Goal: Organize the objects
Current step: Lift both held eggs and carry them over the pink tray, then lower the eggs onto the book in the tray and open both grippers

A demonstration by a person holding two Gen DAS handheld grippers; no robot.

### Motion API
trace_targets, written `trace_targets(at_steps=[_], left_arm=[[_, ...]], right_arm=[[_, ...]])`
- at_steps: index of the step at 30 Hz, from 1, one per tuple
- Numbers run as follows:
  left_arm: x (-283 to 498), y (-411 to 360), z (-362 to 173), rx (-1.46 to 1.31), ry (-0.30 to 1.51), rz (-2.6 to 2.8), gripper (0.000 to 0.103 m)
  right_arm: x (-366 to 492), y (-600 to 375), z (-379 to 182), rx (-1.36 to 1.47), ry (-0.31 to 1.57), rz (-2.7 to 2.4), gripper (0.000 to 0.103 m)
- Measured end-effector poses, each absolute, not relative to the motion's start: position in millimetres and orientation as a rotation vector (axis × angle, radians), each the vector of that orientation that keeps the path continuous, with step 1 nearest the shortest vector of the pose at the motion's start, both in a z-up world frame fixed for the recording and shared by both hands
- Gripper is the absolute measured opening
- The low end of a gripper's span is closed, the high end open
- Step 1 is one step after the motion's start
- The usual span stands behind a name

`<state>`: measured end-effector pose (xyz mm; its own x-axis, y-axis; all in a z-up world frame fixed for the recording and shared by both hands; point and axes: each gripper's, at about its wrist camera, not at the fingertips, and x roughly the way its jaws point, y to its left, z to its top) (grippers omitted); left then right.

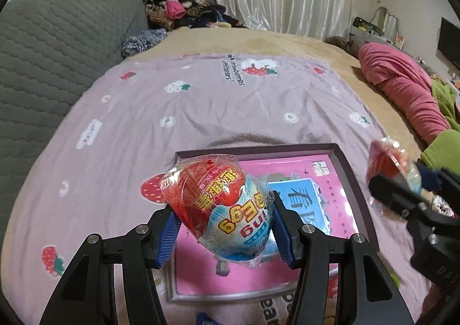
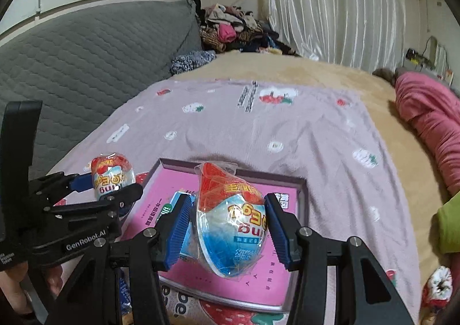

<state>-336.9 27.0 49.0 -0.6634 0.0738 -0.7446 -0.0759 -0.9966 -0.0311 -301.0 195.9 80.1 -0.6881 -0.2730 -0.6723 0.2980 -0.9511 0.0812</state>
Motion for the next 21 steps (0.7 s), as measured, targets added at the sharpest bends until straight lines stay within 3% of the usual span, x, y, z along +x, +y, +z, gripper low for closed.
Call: trace_targets(at_steps=[9, 21], left_arm=[[-378.6, 20.3, 15.2, -1.318, 0.024, 2.772, 0.059], [-420.8, 31.1, -27.3, -1.429, 0.131, 2.775, 0.059]], right_arm=[[-343.3, 203.9, 36.3, 1.202, -0.013, -2.608, 0.052], [-400.6, 196.4, -2.5, 1.335, 0.159, -2.624, 0.052]])
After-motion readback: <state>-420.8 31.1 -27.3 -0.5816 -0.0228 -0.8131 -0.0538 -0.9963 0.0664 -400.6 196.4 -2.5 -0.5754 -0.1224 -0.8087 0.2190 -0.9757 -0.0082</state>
